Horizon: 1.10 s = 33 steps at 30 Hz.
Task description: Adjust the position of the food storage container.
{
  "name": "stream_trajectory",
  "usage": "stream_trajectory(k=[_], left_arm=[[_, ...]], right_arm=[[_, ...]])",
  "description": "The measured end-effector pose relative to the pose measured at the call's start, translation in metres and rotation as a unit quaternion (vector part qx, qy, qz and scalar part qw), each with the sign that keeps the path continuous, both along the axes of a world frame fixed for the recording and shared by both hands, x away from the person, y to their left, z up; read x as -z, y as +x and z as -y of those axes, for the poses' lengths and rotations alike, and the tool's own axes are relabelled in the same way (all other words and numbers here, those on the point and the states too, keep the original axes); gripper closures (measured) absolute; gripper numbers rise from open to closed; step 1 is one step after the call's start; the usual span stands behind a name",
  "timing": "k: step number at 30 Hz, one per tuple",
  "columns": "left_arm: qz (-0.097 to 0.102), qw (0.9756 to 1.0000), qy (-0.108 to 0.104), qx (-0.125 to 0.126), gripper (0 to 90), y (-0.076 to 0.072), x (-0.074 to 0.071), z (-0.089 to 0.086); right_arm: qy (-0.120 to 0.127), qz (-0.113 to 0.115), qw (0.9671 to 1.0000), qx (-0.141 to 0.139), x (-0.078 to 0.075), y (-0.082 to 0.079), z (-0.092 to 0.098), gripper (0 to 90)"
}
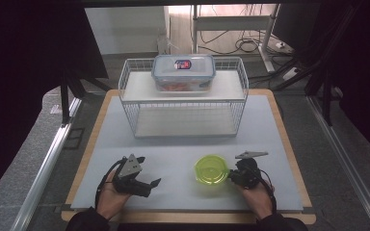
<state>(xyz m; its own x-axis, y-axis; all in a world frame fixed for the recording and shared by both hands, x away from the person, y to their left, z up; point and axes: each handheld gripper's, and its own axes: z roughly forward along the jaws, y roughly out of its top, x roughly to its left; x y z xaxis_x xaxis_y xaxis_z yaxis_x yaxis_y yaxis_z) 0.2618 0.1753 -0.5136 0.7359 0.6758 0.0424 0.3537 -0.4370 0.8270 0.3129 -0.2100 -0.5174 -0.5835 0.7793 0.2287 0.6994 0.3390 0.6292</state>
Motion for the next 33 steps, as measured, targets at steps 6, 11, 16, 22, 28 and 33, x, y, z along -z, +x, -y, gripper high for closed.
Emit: stream_trajectory(k=[6, 11, 16, 22, 28, 33], left_arm=[[-0.002, 1.0, 0.002, -0.001, 5.3, 0.0, 0.0, 0.0], [-0.003, 1.0, 0.004, -0.003, 5.4, -0.001, 0.0, -0.001], [-0.007, 0.9999, 0.008, -0.003, 5.4, -0.004, 0.001, -0.001], [-0.009, 0.9999, 0.013, 0.001, 5.6, -0.003, 0.002, -0.001], [-0.01, 0.9998, 0.014, -0.001, 5.6, -0.004, 0.002, -0.002], [-0.006, 0.9995, 0.029, -0.005, 5.6, -0.004, 0.002, -0.001]], right_arm=[[0.002, -0.004, 0.9997, -0.022, 0.003, 0.003, -0.021, 89.3], [-0.001, -0.004, 0.999, -0.044, 0.006, 0.004, -0.043, 89.3], [-0.009, 0.002, 0.9973, -0.073, 0.007, 0.004, -0.064, 89.2], [-0.027, 0.026, 0.9967, -0.072, 0.004, 0.006, -0.057, 83.7], [-0.036, 0.051, 0.9956, -0.07, -0.004, 0.006, -0.044, 71.7], [-0.043, 0.072, 0.9942, -0.067, -0.01, 0.005, -0.034, 55.2]])
